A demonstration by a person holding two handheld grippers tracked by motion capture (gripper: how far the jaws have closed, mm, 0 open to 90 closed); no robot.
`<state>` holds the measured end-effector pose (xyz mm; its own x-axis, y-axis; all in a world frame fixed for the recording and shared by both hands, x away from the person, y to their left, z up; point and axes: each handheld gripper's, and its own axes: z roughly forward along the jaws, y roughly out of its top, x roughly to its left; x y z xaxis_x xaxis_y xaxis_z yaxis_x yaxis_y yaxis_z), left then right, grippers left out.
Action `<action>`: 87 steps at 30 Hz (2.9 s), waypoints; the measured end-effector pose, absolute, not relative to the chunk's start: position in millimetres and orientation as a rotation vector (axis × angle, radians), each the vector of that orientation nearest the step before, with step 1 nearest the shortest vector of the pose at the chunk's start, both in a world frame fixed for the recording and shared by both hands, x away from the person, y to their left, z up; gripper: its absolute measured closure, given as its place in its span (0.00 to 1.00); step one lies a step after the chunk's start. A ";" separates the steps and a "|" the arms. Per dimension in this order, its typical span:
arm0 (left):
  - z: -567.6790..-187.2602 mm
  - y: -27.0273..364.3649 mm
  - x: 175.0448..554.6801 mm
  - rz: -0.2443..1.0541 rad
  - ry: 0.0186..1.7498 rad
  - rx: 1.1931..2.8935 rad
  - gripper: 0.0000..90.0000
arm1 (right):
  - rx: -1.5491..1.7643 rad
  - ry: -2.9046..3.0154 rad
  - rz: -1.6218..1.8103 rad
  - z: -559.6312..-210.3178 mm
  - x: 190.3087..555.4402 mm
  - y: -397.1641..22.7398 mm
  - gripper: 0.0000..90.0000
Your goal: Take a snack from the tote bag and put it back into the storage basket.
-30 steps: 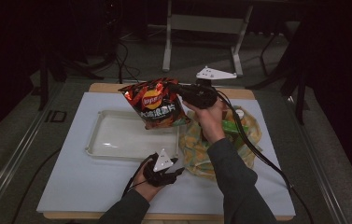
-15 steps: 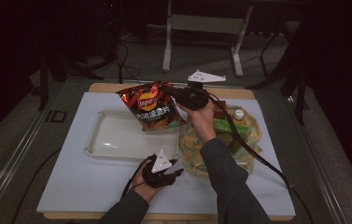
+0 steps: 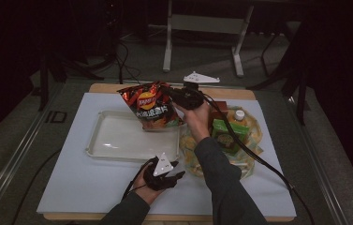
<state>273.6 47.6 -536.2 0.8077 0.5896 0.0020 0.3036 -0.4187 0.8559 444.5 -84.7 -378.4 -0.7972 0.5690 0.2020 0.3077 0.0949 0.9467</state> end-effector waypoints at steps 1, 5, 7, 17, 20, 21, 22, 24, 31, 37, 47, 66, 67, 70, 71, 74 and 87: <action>-536.2 47.7 273.6 0.374 0.661 2.032 0.60 | 0.885 2.150 1.767 -380.0 445.4 -83.9 1.00; -536.3 47.6 273.7 0.372 0.660 2.031 0.60 | 0.901 2.146 1.751 -386.4 448.9 -79.3 1.00; -536.4 47.5 273.7 0.371 0.659 2.030 0.60 | 0.918 2.137 1.759 -388.4 451.5 -78.2 1.00; -536.2 47.4 273.1 0.370 0.655 2.026 0.60 | 0.950 2.095 1.752 -398.4 458.8 -71.3 1.00; -536.1 47.4 273.0 0.371 0.655 2.025 0.60 | 0.952 2.104 1.737 -404.3 459.6 -68.9 1.00; -536.1 47.4 273.0 0.371 0.655 2.024 0.60 | 0.953 2.110 1.730 -405.8 459.9 -68.5 1.00; -536.2 47.3 273.0 0.371 0.655 2.025 0.60 | 0.949 2.113 1.716 -407.1 460.1 -68.0 1.00; -536.3 47.1 272.9 0.371 0.653 2.025 0.60 | 0.945 2.117 1.713 -408.8 459.9 -67.3 1.00; -536.4 47.1 273.0 0.371 0.654 2.027 0.60 | 0.965 2.125 1.610 -416.0 465.0 -70.1 0.99; -536.3 47.7 273.3 0.368 0.655 2.026 0.60 | 1.004 2.097 1.558 -412.3 470.5 -75.4 0.99; -536.4 48.0 273.8 0.365 0.659 2.023 0.60 | 1.037 2.101 1.463 -415.1 473.0 -80.0 0.94; -536.7 48.2 275.1 0.351 0.668 2.015 0.59 | 1.052 2.058 1.440 -412.8 464.0 -85.6 0.66; -536.7 48.2 275.1 0.351 0.668 2.015 0.59 | 1.052 2.058 1.440 -412.8 464.0 -85.6 0.66; -536.7 48.4 275.4 0.349 0.670 2.014 0.59 | 1.036 2.049 1.426 -411.4 460.2 -87.4 0.63; -536.7 48.5 275.4 0.348 0.670 2.014 0.59 | 1.044 2.040 1.423 -410.6 460.0 -88.5 0.62; -536.7 48.5 275.6 0.348 0.670 2.015 0.59 | 1.060 2.020 1.429 -407.7 460.0 -92.5 0.62; -536.7 48.6 275.9 0.347 0.672 2.016 0.59 | 0.978 2.025 1.513 -403.7 444.6 -86.6 0.61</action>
<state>275.9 48.6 -536.7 0.8087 0.5876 -0.0271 0.3186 -0.3988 0.8599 444.6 -86.6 -403.7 -0.6601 0.7477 0.0723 0.2811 0.1566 0.9468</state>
